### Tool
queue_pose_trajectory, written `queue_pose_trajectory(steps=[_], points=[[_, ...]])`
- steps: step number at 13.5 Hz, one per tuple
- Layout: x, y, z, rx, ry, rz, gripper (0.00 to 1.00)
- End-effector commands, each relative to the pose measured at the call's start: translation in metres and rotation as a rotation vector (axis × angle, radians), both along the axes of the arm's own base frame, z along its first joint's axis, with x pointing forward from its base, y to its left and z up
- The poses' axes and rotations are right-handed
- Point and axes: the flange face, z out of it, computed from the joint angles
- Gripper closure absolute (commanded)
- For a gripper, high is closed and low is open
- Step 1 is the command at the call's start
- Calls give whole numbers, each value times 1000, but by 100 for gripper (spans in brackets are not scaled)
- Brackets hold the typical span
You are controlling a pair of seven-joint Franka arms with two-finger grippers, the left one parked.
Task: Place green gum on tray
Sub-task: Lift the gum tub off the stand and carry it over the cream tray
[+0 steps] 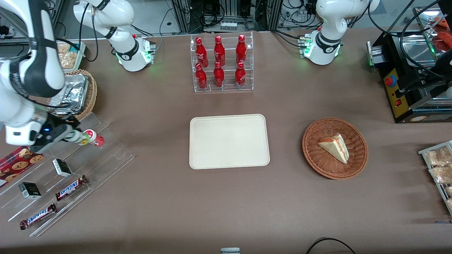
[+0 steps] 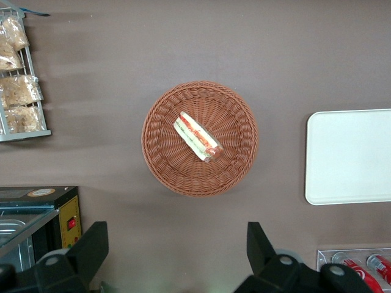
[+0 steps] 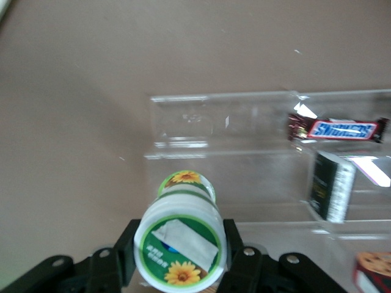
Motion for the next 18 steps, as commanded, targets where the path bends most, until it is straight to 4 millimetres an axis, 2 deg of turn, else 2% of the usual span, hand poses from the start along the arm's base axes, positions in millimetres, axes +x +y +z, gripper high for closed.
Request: queue_pose_trajectory(steps=[1,3,8,10,14,18], points=[[4,61,-1,3,29,-76,100],[3,117,-7,15,34,-131,100],[16,244,-35,-4,53,-283,100],[17,297,-54,-15,34,-337,100],[2,385,-93,-17,-8,-461,100],[-2,459,-125,-25,-27,-566,100]])
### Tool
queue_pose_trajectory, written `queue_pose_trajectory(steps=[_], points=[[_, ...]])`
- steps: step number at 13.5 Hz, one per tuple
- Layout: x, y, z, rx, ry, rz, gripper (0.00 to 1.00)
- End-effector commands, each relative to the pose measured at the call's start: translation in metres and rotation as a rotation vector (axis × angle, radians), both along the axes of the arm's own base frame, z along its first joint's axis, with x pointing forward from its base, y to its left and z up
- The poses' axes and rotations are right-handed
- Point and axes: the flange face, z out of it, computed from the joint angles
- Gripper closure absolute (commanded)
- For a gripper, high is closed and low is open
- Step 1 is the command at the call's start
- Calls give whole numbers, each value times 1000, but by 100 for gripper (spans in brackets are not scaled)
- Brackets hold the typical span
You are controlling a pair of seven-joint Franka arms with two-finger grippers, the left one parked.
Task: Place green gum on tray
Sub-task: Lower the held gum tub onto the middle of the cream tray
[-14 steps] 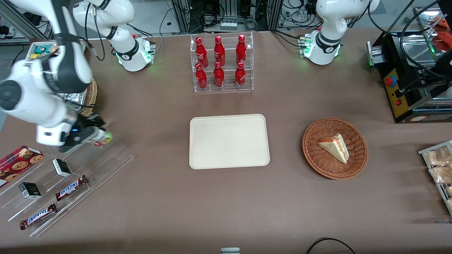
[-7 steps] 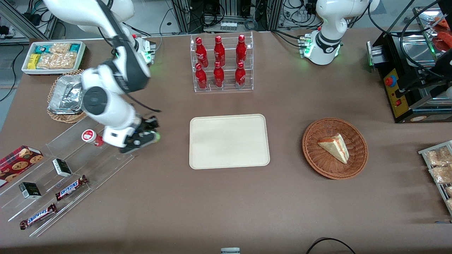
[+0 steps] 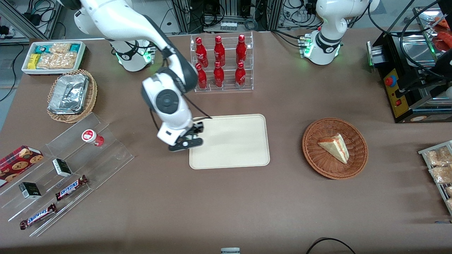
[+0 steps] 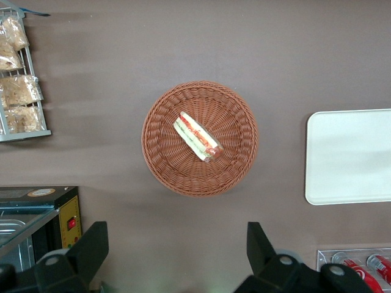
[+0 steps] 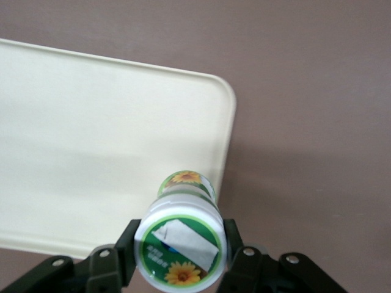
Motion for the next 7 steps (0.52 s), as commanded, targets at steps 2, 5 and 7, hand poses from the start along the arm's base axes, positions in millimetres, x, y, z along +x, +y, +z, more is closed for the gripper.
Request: queue_pose_trajectory(steps=[2,5,7], points=[[8,60,-23,3,-17,-92,100],[-7,88,-42,42,-15,-130,100],[-15,103,-51,62,-24,-138,100]])
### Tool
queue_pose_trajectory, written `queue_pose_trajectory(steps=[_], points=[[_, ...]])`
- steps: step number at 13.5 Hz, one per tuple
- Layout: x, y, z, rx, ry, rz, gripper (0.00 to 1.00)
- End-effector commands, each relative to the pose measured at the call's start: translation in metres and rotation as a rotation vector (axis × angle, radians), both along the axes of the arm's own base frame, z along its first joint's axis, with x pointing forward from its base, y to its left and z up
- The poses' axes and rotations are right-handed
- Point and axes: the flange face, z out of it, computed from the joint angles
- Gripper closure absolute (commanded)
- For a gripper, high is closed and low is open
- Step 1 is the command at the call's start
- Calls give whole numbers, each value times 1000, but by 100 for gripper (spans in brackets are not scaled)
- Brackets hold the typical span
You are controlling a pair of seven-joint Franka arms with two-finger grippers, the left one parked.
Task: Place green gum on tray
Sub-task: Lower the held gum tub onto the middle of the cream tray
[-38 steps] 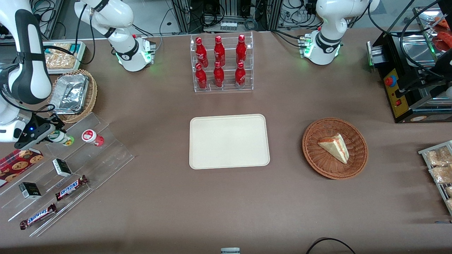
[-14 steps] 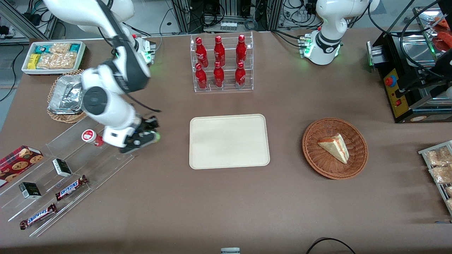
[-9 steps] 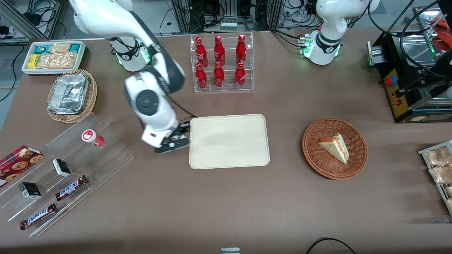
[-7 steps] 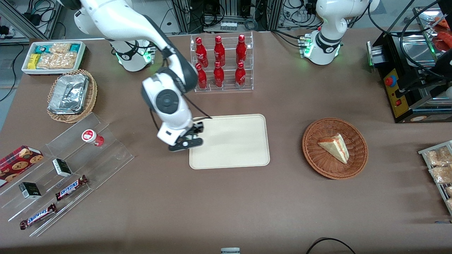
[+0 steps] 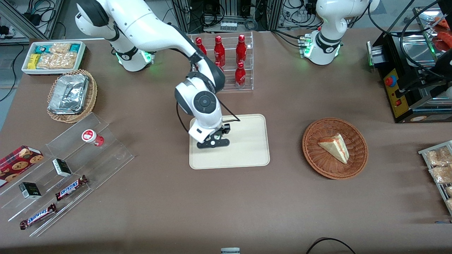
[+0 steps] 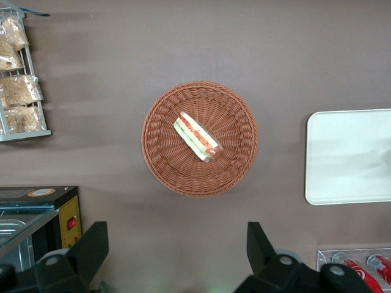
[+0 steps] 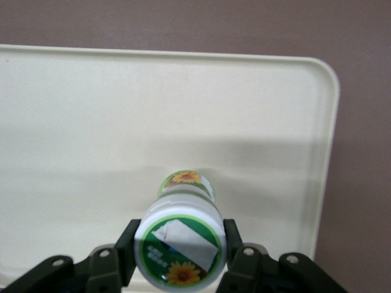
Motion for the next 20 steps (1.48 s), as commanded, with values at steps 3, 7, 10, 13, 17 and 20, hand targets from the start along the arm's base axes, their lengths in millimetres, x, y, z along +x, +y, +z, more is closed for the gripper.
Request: queue_pose_trajectory(steps=[3,7,10,13,17,20], points=[[-9,35,-15,29,-16,-36,100],[-14,40,-37,17,-22,-25,100],[-14,40,-43,8,-35,-14,100],[-21,49,-44,5,-63,0,0],[-23,51,-44,-1,-76,15,0],[-22,50,-45,-19,-92,34,0]])
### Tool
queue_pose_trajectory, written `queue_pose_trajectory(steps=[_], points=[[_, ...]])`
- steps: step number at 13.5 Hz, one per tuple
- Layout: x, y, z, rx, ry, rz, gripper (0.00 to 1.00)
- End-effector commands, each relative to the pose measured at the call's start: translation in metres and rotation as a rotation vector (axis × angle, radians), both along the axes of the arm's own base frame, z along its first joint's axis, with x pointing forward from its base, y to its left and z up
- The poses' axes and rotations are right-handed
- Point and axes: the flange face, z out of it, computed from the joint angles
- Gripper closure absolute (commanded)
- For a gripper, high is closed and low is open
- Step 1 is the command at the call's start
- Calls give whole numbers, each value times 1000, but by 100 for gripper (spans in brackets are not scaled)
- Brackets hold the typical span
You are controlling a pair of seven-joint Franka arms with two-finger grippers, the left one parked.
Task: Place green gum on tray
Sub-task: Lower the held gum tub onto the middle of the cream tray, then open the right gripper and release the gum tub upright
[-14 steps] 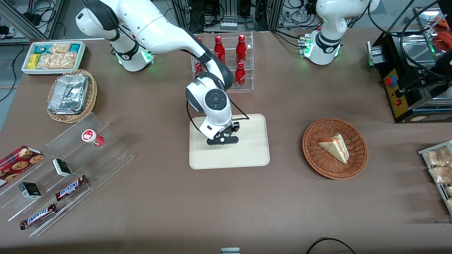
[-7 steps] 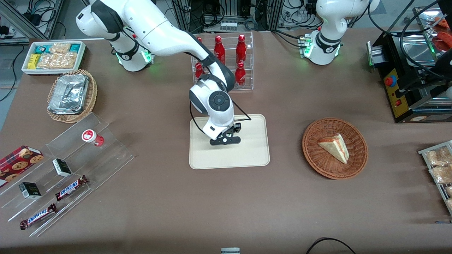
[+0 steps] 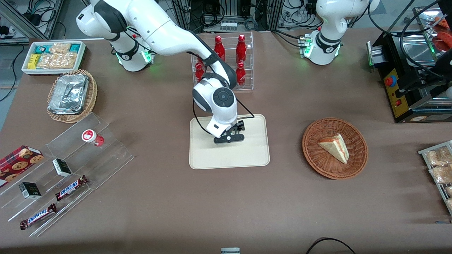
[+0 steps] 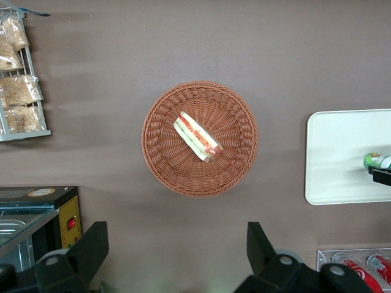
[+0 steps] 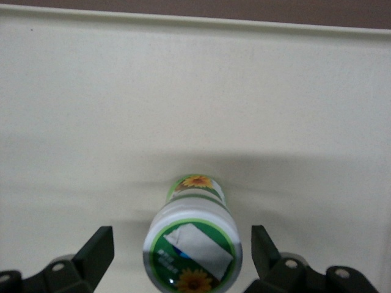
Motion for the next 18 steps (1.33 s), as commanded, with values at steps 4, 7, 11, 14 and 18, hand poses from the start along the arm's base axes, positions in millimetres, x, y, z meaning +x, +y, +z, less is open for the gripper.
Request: queue_pose_trajectory(steps=[4,7,11,14,18], points=[[5,3,3,-15,-36,7,0],[7,2,12,-13,-37,6,0],[8,-6,44,-35,-15,12,0],[6,-19,78,-97,5,47,0],[-3,-28,123,-119,34,44,0]])
